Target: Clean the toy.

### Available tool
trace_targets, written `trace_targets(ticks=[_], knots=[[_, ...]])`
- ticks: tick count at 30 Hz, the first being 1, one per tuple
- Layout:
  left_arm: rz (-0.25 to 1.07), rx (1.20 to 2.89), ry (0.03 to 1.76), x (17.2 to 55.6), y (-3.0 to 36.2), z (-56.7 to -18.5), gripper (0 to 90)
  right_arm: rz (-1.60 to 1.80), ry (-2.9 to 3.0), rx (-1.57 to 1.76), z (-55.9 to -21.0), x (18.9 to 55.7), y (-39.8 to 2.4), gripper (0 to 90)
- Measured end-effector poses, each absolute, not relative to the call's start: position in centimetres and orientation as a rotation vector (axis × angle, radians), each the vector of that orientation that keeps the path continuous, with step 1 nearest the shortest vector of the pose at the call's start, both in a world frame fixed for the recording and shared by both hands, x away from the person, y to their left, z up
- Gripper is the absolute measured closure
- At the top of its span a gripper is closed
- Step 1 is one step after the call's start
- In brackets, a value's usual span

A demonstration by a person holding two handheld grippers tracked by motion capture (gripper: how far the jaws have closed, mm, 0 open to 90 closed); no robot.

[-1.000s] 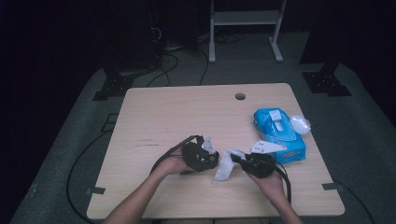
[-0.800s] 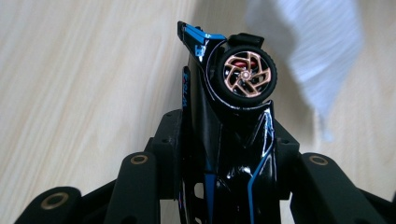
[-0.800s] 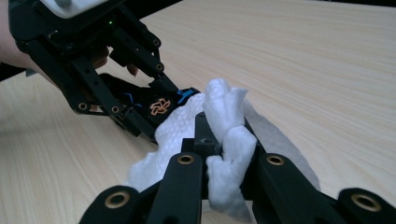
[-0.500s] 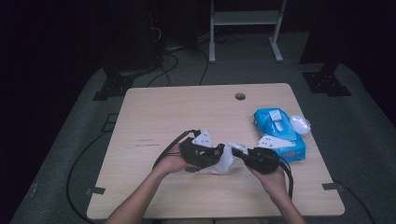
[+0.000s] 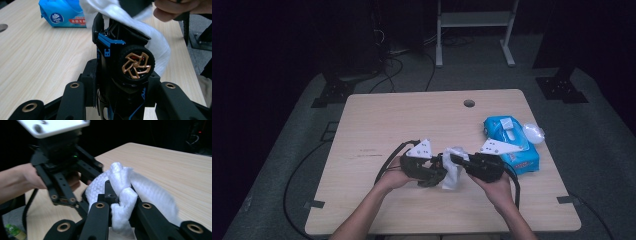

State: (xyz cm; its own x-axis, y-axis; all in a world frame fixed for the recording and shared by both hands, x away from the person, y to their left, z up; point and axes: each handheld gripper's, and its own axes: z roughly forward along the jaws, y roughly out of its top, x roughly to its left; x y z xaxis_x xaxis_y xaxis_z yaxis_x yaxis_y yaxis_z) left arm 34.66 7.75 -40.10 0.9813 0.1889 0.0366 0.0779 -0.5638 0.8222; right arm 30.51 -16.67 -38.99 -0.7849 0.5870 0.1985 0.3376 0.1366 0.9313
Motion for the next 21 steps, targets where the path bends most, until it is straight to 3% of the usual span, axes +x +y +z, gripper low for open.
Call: trace_targets(ticks=[21], knots=[[0.179, 2.196, 0.132, 33.8, 7.3, -39.4, 57.5, 1.674, 2.218, 0.782, -37.4, 29.6, -14.5, 84.2]])
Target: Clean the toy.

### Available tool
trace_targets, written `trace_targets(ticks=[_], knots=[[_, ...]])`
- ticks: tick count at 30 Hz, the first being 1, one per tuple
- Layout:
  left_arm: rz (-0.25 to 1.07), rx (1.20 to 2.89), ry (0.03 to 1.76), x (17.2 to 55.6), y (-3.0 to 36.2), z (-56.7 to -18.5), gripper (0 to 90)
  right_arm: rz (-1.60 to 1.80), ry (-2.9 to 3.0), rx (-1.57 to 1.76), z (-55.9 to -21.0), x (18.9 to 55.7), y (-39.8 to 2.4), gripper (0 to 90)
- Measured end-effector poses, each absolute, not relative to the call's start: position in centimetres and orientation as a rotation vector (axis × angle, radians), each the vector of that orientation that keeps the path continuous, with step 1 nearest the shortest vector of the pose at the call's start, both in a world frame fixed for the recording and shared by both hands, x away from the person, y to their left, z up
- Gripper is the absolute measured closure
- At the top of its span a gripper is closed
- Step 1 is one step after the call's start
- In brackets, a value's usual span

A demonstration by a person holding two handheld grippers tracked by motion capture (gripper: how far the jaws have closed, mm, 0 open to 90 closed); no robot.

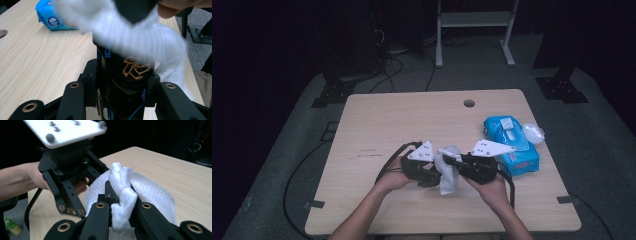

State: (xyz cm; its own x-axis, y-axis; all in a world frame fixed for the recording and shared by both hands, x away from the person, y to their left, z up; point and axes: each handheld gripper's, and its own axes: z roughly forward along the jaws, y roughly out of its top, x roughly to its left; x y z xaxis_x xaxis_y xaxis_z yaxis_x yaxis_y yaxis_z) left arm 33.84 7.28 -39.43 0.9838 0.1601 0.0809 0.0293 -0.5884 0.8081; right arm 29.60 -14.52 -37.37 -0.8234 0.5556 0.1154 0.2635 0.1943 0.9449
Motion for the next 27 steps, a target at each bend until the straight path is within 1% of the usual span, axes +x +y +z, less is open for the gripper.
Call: trace_targets(ticks=[3, 6, 8, 10, 16, 21, 27], knots=[[0.157, 2.159, 0.155, 33.9, 7.8, -39.4, 57.5, 1.668, 2.199, 0.785, -37.3, 29.7, -14.7, 84.3], [0.167, 2.168, 0.163, 33.9, 8.1, -39.5, 57.5, 1.671, 2.174, 0.835, -37.6, 30.0, -15.8, 84.3], [0.151, 2.163, 0.17, 34.0, 8.1, -39.5, 57.5, 1.648, 2.167, 0.878, -38.0, 30.0, -16.2, 84.4], [0.173, 2.182, 0.161, 34.0, 8.0, -39.5, 57.5, 1.66, 2.163, 0.87, -38.0, 29.9, -15.8, 84.5], [0.165, 2.186, 0.147, 33.8, 7.5, -39.5, 57.5, 1.654, 2.197, 0.774, -37.4, 29.4, -14.1, 84.5], [0.148, 2.152, 0.181, 34.0, 8.3, -39.6, 57.5, 1.691, 2.153, 0.851, -38.0, 30.0, -15.7, 84.3], [0.133, 2.118, 0.197, 34.1, 9.0, -39.4, 57.5, 1.726, 2.11, 0.95, -39.4, 30.2, -16.6, 84.4]])
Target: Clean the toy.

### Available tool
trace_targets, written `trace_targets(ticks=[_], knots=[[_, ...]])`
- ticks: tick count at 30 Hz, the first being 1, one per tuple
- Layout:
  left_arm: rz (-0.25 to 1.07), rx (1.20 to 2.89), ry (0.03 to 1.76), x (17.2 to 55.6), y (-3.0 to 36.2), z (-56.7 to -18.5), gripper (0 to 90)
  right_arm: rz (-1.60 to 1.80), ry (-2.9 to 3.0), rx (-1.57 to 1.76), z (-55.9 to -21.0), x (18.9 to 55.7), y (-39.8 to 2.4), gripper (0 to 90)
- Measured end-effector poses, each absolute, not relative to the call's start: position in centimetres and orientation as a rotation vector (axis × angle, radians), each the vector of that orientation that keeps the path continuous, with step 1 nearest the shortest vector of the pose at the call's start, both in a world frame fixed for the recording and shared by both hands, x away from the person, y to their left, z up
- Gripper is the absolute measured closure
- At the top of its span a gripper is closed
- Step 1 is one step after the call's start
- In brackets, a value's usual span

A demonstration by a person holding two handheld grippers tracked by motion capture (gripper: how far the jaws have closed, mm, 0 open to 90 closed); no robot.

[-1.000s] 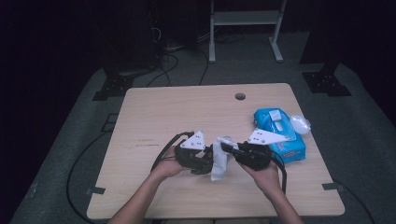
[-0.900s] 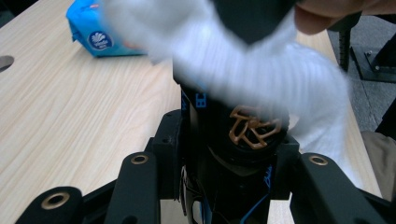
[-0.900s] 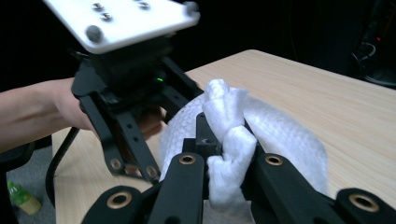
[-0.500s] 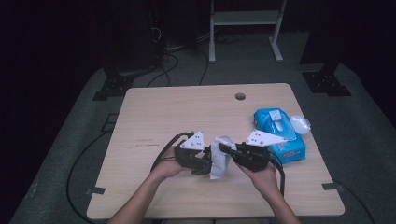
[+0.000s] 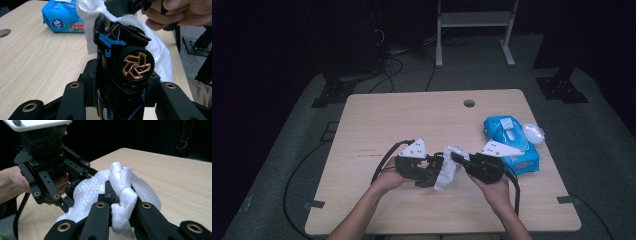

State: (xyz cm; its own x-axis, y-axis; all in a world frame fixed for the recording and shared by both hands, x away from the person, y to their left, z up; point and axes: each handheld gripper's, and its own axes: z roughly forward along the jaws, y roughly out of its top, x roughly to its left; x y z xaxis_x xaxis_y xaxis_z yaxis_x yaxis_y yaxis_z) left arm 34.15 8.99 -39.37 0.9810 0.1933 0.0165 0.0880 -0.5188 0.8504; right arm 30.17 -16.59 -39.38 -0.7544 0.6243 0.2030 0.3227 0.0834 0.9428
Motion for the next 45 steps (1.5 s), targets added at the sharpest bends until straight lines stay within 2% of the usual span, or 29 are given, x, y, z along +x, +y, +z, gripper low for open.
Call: trace_targets(ticks=[10, 16, 22, 29, 35, 42, 45], knots=[[0.12, 2.107, 0.194, 34.1, 9.0, -39.4, 57.5, 1.766, 2.092, 0.934, -39.0, 30.1, -16.4, 84.4], [0.124, 2.114, 0.199, 34.2, 9.1, -39.4, 57.5, 1.719, 2.113, 1.005, -40.4, 30.3, -17.3, 84.3], [0.115, 2.109, 0.191, 34.1, 8.8, -39.4, 57.5, 1.764, 2.09, 0.943, -39.3, 30.0, -16.7, 84.4], [0.117, 2.099, 0.206, 34.3, 9.4, -39.2, 57.5, 1.685, 2.125, 1.011, -40.8, 30.3, -17.6, 84.3], [0.118, 2.1, 0.207, 34.4, 9.3, -39.2, 57.5, 1.746, 2.101, 0.919, -39.1, 29.8, -17.0, 84.3], [0.106, 2.086, 0.224, 34.5, 9.8, -39.1, 57.5, 1.704, 2.132, 1.006, -41.0, 30.4, -17.5, 84.2], [0.113, 2.106, 0.224, 34.5, 9.5, -39.3, 57.5, 1.734, 2.115, 0.976, -40.3, 30.1, -17.4, 84.2]])
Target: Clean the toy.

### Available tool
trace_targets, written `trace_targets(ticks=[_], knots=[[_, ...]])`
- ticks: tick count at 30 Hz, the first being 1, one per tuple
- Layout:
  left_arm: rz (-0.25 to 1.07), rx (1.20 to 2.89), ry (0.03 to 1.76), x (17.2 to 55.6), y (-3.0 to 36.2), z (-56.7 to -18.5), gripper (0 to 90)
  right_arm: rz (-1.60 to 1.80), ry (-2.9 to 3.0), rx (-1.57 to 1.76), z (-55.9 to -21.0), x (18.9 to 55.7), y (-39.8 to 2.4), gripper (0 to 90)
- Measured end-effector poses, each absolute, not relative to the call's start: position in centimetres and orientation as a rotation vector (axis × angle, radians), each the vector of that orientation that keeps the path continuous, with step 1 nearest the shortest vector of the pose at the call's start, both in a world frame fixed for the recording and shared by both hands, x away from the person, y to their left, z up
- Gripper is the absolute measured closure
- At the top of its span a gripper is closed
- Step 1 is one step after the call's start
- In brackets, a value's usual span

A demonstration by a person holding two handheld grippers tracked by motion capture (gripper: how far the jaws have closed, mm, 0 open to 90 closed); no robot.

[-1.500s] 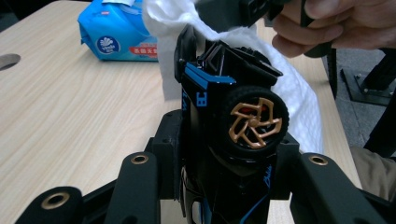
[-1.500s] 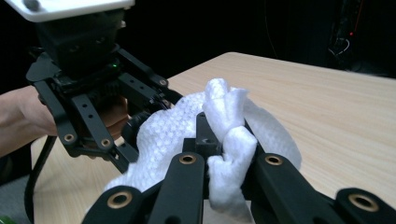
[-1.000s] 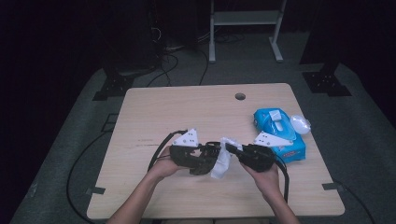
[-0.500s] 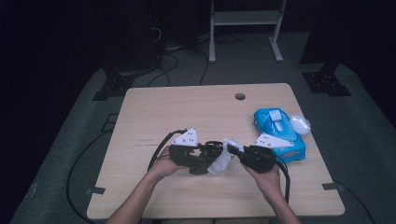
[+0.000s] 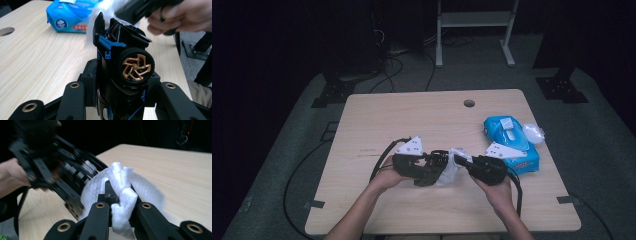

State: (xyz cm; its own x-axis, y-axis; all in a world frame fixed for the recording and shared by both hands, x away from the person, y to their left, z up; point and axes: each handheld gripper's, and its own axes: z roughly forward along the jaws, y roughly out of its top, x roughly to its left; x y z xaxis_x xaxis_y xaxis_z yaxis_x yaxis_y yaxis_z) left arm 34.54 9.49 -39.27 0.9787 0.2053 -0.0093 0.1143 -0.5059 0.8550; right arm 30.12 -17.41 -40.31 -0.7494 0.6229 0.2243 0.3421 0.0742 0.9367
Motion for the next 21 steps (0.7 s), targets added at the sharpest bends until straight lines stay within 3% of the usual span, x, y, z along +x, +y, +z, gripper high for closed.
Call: trace_targets(ticks=[10, 16, 21], knots=[[0.113, 2.096, 0.228, 34.6, 9.7, -39.1, 57.5, 1.69, 2.147, 1.0, -40.9, 30.5, -17.5, 84.2], [0.105, 2.095, 0.22, 34.6, 9.4, -39.1, 57.4, 1.736, 2.112, 0.931, -39.2, 29.9, -17.0, 84.2], [0.115, 2.09, 0.225, 34.5, 9.8, -39.0, 57.5, 1.684, 2.142, 0.978, -40.5, 30.5, -17.1, 84.2]])
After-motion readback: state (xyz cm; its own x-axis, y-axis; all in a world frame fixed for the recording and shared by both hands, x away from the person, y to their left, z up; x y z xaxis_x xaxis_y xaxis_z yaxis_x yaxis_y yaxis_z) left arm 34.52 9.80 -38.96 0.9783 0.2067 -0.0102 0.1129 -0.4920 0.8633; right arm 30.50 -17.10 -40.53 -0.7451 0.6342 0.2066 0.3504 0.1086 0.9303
